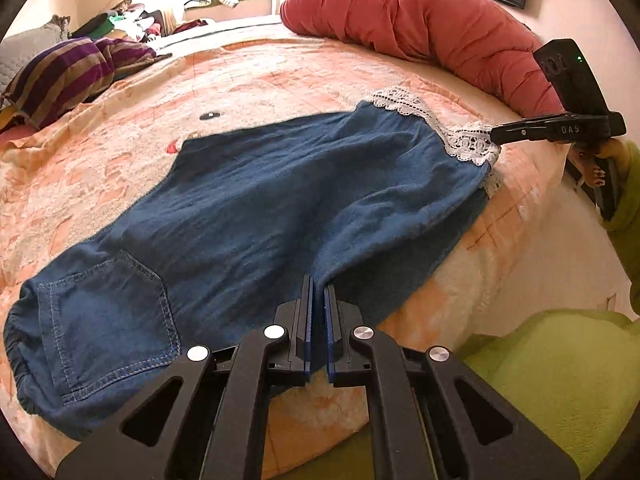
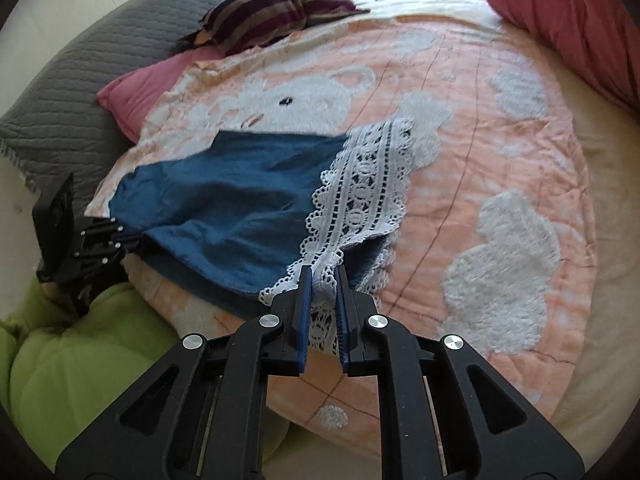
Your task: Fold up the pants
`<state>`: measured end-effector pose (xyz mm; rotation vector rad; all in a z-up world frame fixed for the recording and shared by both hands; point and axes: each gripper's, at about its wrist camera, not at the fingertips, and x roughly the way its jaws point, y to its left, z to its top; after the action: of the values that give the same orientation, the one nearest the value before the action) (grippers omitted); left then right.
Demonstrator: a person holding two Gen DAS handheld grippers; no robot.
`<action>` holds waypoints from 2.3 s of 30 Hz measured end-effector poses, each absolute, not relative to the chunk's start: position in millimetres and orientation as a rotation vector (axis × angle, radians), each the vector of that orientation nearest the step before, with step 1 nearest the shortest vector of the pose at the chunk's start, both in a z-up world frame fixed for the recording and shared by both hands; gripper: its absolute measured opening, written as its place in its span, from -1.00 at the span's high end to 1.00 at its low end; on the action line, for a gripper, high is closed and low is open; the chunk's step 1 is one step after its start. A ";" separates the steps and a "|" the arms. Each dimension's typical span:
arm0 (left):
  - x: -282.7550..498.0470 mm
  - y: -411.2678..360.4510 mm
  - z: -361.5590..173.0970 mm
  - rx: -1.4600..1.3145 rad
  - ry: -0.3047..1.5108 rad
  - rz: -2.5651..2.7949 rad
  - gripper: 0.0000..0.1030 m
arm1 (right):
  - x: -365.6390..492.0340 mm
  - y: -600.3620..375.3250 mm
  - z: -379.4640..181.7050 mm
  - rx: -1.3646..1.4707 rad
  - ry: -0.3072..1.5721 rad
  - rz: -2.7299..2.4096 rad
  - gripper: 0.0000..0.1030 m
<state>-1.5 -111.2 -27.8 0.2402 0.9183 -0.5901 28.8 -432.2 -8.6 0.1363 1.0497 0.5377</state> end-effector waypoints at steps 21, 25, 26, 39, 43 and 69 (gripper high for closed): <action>2.8 -106.8 -45.9 0.250 1.016 -0.623 0.95 | 19.9 -426.5 -36.2 -0.017 1.180 0.604 0.76; 2.6 -103.3 -43.3 0.234 1.015 -0.635 0.80 | 20.9 -437.0 -10.3 -0.068 1.118 0.524 0.44; 2.0 -100.9 -41.9 0.224 1.013 -0.633 0.74 | 21.7 -439.9 -0.8 -0.055 1.083 0.524 0.44; 2.3 31.1 10.7 -0.082 0.893 -0.172 -0.70 | 38.1 -338.6 -17.5 -0.137 1.007 0.821 0.19; 7.5 75.2 2.0 -0.207 0.914 -0.017 -0.81 | 40.4 -342.1 -25.9 -0.118 1.029 0.812 0.10; 8.3 91.0 5.7 -0.168 0.834 0.106 0.01 | 32.7 -337.1 -33.2 -0.153 1.029 0.811 -0.11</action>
<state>8.3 91.0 5.7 -0.1681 0.8338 0.1061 32.7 -337.1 -33.2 -0.1527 1.0290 0.8107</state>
